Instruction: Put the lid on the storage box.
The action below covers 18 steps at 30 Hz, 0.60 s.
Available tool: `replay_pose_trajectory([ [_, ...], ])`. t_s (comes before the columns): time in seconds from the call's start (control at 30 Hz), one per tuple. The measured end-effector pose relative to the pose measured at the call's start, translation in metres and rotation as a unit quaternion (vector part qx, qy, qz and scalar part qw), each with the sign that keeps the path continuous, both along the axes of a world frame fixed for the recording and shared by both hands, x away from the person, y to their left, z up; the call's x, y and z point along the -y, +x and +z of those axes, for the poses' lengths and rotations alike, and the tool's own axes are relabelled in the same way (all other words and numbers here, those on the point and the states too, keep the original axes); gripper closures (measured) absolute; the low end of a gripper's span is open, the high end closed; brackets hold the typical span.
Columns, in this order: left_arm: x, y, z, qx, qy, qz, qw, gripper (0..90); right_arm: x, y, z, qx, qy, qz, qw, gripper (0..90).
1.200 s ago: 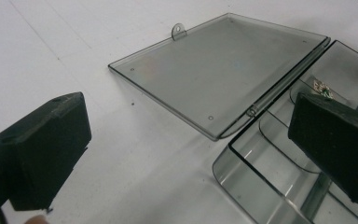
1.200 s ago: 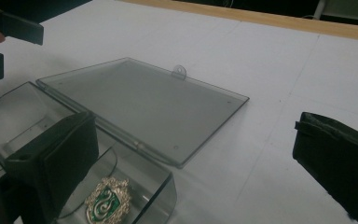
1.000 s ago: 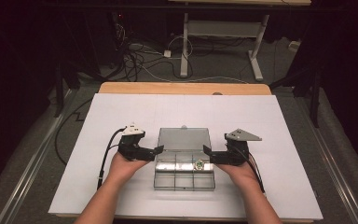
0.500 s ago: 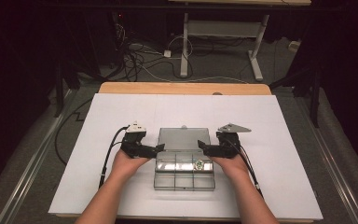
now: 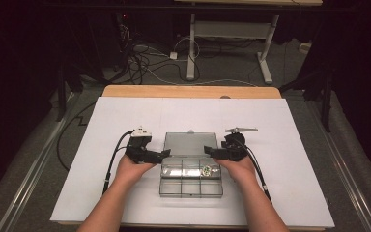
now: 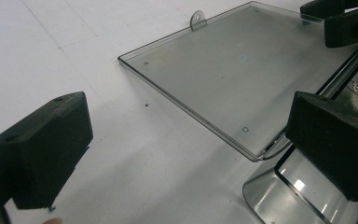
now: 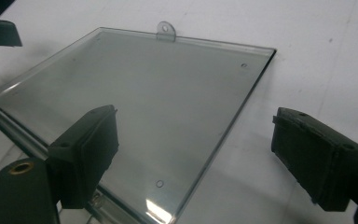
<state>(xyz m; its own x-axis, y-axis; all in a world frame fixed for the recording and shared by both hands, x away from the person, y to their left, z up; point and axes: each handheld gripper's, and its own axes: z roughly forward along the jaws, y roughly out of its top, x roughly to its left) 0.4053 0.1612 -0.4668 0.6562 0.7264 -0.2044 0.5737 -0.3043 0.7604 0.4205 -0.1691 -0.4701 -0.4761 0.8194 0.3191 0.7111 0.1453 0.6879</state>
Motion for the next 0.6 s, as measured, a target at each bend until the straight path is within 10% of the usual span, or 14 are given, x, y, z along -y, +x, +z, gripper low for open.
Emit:
replay_pose_trajectory([
  [0.33,0.0015,-0.0009,0.0005,0.001,-0.001,-0.006,1.0000,0.0,-0.0012,0.0000,-0.0032,-0.044,0.050,0.013,0.9977,22.8],
  [0.6,0.0007,-0.0010,0.0010,0.000,-0.007,-0.006,1.0000,0.5,-0.0032,-0.0043,-0.0021,-0.026,0.057,0.017,0.9979,30.7],
])
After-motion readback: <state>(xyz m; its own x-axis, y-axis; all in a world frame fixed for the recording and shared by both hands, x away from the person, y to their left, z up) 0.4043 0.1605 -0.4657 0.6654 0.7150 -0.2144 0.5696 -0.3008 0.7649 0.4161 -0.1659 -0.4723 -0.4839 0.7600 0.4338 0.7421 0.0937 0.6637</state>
